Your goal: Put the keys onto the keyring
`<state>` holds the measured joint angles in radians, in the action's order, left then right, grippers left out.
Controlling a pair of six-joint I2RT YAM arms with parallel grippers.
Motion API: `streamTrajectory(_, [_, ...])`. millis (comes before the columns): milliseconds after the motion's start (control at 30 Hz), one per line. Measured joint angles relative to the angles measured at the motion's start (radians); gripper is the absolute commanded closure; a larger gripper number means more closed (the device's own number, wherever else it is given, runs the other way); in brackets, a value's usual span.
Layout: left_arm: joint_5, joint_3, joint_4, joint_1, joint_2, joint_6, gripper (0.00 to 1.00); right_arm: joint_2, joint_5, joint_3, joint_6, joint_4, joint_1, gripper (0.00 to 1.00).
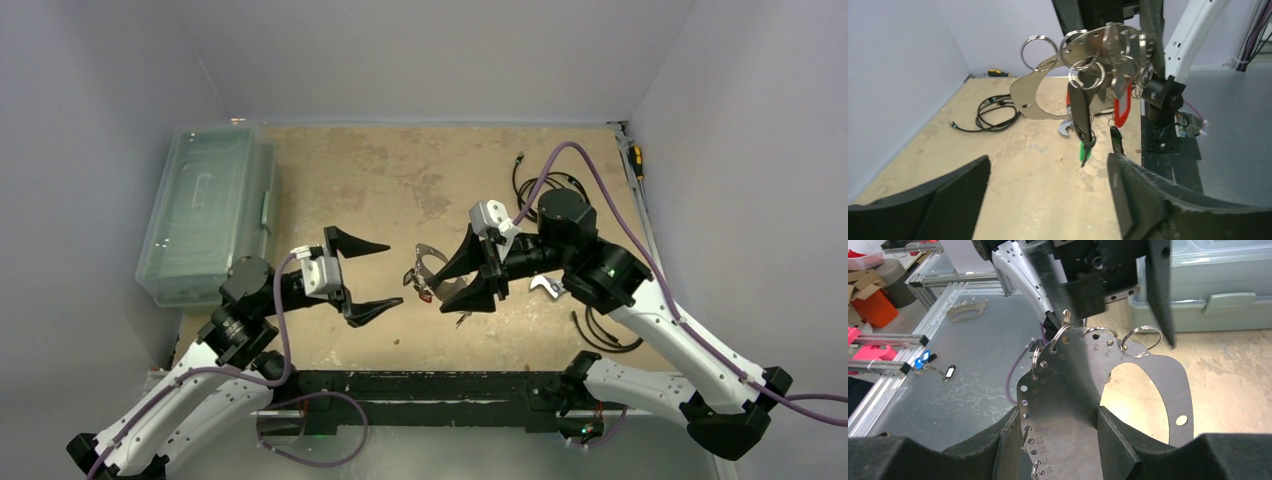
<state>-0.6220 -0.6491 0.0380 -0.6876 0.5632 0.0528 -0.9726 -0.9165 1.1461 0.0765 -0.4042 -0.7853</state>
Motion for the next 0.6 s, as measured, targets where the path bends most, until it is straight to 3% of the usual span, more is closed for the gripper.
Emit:
streamTrajectory(100, [-0.027, 0.000, 0.019, 0.000, -0.017, -0.019, 0.05, 0.000, 0.011, 0.000, 0.000, 0.000, 0.000, 1.00])
streamTrajectory(300, [-0.053, 0.011, 0.100, 0.000, -0.019, -0.088, 0.26, -0.002, 0.011, 0.000, 0.000, 0.001, 0.000, 1.00])
streamTrajectory(600, [-0.068, 0.027, 0.216, 0.000, 0.069, -0.172, 0.37, -0.008, 0.009, 0.000, -0.005, 0.009, 0.000, 1.00])
